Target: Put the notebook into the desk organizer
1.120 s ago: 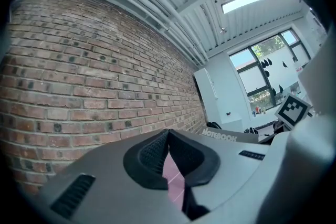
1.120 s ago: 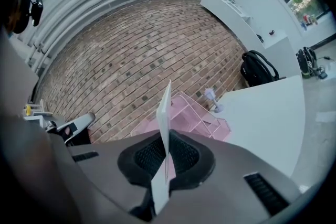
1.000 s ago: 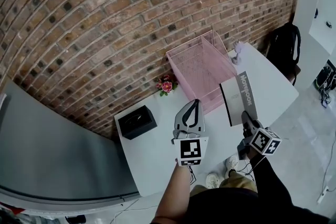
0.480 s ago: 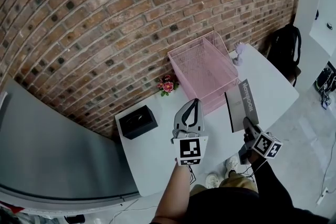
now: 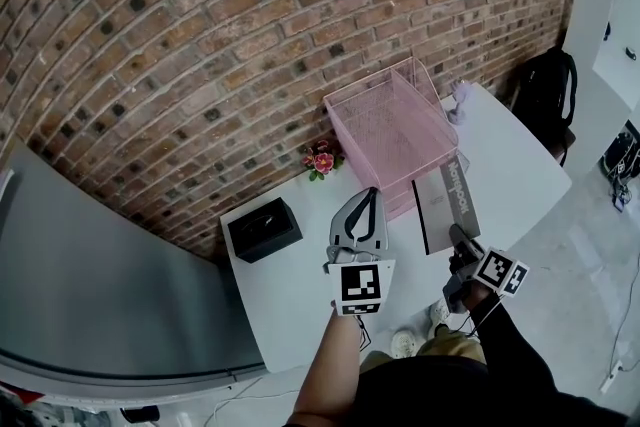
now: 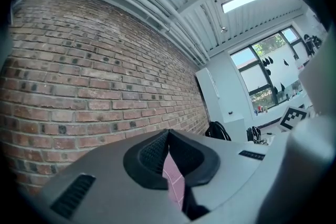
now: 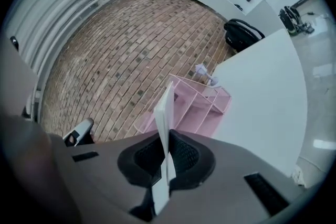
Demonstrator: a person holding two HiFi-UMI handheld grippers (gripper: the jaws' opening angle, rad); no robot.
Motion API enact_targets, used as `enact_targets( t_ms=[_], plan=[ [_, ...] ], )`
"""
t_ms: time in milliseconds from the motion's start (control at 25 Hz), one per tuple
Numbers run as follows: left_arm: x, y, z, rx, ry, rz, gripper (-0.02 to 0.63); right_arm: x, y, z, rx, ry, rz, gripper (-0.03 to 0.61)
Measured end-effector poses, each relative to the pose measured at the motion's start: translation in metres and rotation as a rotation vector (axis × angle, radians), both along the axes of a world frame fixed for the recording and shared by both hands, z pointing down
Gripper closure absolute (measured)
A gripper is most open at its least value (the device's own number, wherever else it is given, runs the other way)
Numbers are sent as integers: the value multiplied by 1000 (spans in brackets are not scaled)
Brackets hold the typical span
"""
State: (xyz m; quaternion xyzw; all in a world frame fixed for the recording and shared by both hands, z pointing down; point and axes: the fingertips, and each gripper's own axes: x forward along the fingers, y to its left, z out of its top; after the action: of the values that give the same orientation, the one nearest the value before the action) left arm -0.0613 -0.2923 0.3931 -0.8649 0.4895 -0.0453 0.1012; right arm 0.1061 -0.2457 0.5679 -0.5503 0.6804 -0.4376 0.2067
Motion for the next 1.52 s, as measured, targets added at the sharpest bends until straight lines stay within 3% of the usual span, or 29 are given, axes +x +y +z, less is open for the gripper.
enact_targets(
  t_ms=[120,280,680,1520],
  plan=[
    [-6,-2,0,0,0,-13,598,-12,-5,7,-34,-63,-22,552],
    [-14,-3,0,-2,-2,-31,598,-23,-9,16,-75,-75,-44,552],
    [-31,-14,3,-6,-17,-91,598,-24,-30,39,-210,-192,1,551],
    [-11,-55,16,-30,-79,-145,598,-17,-92,44,-243,-221,-72,551]
  ],
)
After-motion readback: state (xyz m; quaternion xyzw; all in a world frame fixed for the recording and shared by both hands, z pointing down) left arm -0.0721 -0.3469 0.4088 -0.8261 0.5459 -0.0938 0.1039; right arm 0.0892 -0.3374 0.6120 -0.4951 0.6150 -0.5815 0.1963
